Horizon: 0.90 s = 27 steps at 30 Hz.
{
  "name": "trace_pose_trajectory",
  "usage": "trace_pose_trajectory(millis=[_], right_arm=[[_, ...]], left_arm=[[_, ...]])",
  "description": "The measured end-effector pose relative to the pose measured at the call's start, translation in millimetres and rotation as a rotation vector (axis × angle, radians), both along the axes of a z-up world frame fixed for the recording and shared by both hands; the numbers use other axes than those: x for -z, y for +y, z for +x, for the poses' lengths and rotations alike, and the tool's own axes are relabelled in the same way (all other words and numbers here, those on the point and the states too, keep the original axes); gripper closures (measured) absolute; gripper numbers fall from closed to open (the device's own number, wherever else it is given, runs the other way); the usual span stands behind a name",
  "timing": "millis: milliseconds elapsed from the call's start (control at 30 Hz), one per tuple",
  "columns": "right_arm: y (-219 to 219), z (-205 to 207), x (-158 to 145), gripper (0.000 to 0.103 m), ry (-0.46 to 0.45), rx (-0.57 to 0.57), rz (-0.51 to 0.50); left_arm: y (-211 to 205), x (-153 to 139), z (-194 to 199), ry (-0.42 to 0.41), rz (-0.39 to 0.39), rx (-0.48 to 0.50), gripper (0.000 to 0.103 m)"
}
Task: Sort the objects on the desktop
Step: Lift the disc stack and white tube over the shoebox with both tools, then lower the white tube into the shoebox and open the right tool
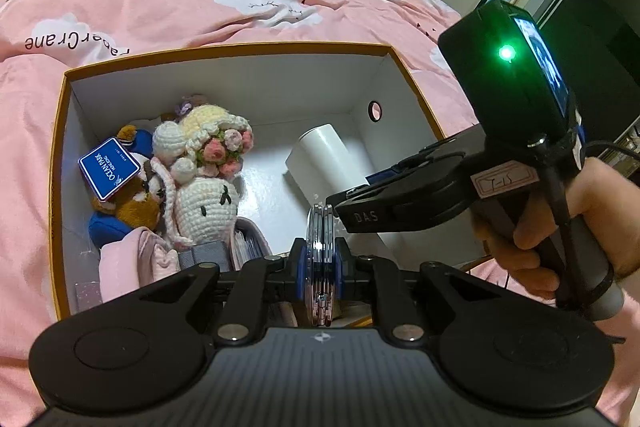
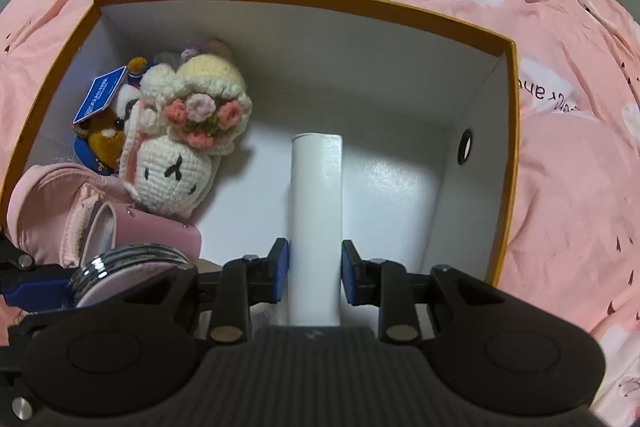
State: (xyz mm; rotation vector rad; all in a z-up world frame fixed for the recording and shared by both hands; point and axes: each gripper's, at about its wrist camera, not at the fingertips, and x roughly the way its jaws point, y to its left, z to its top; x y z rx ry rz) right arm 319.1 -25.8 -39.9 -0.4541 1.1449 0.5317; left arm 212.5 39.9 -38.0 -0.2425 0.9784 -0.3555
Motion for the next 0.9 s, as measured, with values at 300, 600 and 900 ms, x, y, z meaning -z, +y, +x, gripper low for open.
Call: trace_pose_trajectory(millis=[300,600,900], right_arm=[[6.8,-8.4,-16.0,0.072,-0.035,-0.115,-0.131],[0.8,-4.5,-17.7,0.082,-0.069,-0.245,-0.261],[-2.8,-14.2,-28.4,0.082,-0.049,-0.318,-0.160]], left_arm=[[1.2,1.3,1.2,0.005,-0.001,0.002,0.088],[1.8,0.0,0.8,0.005,0.000,0.004,0.088],[3.1,0.2,1.2,0.015,0.000,-0.002,0.088]])
